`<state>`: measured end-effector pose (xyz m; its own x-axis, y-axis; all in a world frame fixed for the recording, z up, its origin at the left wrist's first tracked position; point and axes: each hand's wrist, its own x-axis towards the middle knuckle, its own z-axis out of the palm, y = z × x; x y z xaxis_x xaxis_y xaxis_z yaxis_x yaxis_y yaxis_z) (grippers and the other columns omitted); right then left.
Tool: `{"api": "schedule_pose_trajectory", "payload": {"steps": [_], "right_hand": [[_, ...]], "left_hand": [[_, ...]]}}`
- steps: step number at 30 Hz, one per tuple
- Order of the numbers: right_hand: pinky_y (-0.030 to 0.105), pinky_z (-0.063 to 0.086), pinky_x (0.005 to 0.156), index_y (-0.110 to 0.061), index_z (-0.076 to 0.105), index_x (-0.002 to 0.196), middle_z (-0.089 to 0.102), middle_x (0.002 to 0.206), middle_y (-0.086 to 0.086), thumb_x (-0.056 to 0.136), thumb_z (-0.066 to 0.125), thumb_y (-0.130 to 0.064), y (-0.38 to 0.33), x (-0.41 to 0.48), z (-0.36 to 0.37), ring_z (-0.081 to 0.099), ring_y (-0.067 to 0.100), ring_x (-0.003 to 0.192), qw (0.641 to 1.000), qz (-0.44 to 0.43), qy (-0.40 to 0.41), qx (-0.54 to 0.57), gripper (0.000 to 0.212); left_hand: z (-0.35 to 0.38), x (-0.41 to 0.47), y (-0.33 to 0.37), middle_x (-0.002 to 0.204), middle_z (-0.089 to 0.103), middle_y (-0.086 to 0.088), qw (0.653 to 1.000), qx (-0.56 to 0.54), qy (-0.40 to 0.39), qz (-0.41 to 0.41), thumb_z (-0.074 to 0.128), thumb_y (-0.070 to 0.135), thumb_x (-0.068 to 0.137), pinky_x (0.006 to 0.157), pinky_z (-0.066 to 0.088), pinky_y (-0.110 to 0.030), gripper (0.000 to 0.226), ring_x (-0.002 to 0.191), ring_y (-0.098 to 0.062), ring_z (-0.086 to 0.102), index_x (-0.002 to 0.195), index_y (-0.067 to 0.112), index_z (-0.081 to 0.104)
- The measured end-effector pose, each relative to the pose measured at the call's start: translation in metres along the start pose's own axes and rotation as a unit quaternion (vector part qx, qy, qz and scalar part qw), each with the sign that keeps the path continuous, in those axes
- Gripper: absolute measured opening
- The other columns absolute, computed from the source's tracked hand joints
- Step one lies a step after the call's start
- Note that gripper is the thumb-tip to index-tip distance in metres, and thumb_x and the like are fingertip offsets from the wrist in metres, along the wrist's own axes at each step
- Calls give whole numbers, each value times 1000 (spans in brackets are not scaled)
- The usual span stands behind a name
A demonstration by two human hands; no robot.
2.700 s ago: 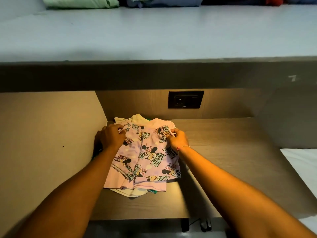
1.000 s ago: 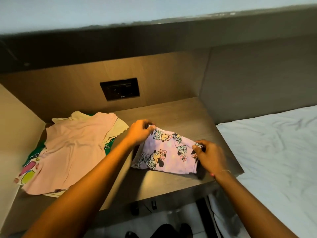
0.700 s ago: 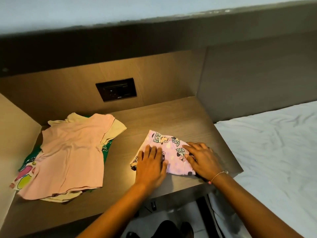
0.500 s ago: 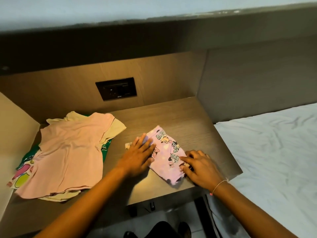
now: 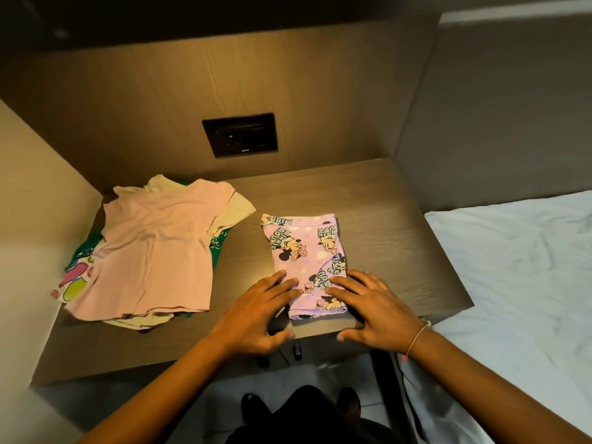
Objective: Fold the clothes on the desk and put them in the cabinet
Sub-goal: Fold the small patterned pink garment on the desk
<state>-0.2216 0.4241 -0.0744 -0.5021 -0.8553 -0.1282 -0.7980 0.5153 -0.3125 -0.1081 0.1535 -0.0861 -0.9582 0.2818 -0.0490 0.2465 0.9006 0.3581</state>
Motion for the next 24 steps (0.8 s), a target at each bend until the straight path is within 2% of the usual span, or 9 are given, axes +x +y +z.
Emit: {"api": "schedule_pose_trajectory", "payload": {"steps": [5, 7, 9, 12, 15, 16, 18, 21, 24], "right_hand": [[46, 41, 105, -34, 56, 130, 58, 132, -6, 78, 64, -58, -14, -8, 19, 49, 20, 122, 995, -20, 99, 13, 58], [44, 44, 101, -33, 62, 123, 63, 121, -9, 81, 64, -49, -21, -14, 25, 52, 17, 115, 988, -11, 144, 50, 45], [41, 47, 94, -33, 65, 118, 65, 110, -11, 85, 60, -44, -29, -18, 26, 54, 13, 109, 974, 25, 189, 119, 35], [39, 53, 82, -34, 63, 114, 60, 104, -9, 88, 57, -49, -40, -16, 17, 58, 12, 100, 931, 99, 225, 272, 30], [36, 56, 75, -38, 60, 109, 67, 98, -8, 86, 64, -45, -44, -1, -5, 65, 9, 89, 891, 139, 243, 356, 24], [34, 54, 69, -37, 59, 105, 68, 88, -8, 85, 66, -43, -42, 6, -12, 64, 7, 79, 888, 153, 250, 354, 21], [31, 49, 62, -35, 61, 102, 65, 74, -7, 83, 69, -40, -35, 23, -25, 58, 9, 65, 887, 192, 255, 333, 21], [33, 49, 77, -24, 67, 104, 69, 92, -1, 84, 69, -41, -20, 53, -35, 61, 21, 88, 916, 261, 212, 217, 27], [34, 45, 83, -27, 65, 106, 64, 112, 2, 85, 65, -45, -18, 70, -29, 54, 25, 107, 938, 300, 138, 104, 28]], "left_hand": [[8, -3, 7, 139, 56, 5, 996, -19, 88, 1, 56, 41, 86, 111, 37, -39, 44, 138, -16, 40, 127, 25, 60], [8, -5, 15, 130, 62, 7, 991, -57, 119, -23, 51, 44, 91, 107, 41, -38, 38, 130, -12, 48, 122, 26, 62], [6, -8, 23, 121, 65, 12, 977, -136, 150, -61, 49, 46, 94, 95, 48, -30, 34, 117, -5, 55, 120, 29, 62], [-3, -9, 35, 110, 67, 20, 926, -283, 216, -128, 56, 47, 92, 80, 53, -22, 31, 100, -2, 62, 118, 33, 64], [-21, 1, 40, 99, 72, 18, 860, -416, 236, -180, 61, 55, 85, 70, 59, -25, 30, 92, -6, 69, 112, 43, 63], [-28, 8, 37, 95, 73, 15, 848, -433, 236, -195, 62, 57, 83, 66, 59, -27, 27, 87, -7, 70, 107, 45, 62], [-38, 27, 26, 84, 75, 6, 851, -414, 227, -230, 63, 56, 83, 63, 60, -36, 25, 77, -10, 72, 101, 38, 62], [-44, 59, 6, 80, 75, 2, 875, -338, 208, -277, 66, 51, 84, 69, 60, -45, 27, 75, -12, 71, 97, 28, 66], [-36, 81, -4, 88, 74, 0, 907, -224, 164, -318, 66, 49, 85, 73, 58, -42, 26, 82, -18, 69, 95, 25, 67]]}}
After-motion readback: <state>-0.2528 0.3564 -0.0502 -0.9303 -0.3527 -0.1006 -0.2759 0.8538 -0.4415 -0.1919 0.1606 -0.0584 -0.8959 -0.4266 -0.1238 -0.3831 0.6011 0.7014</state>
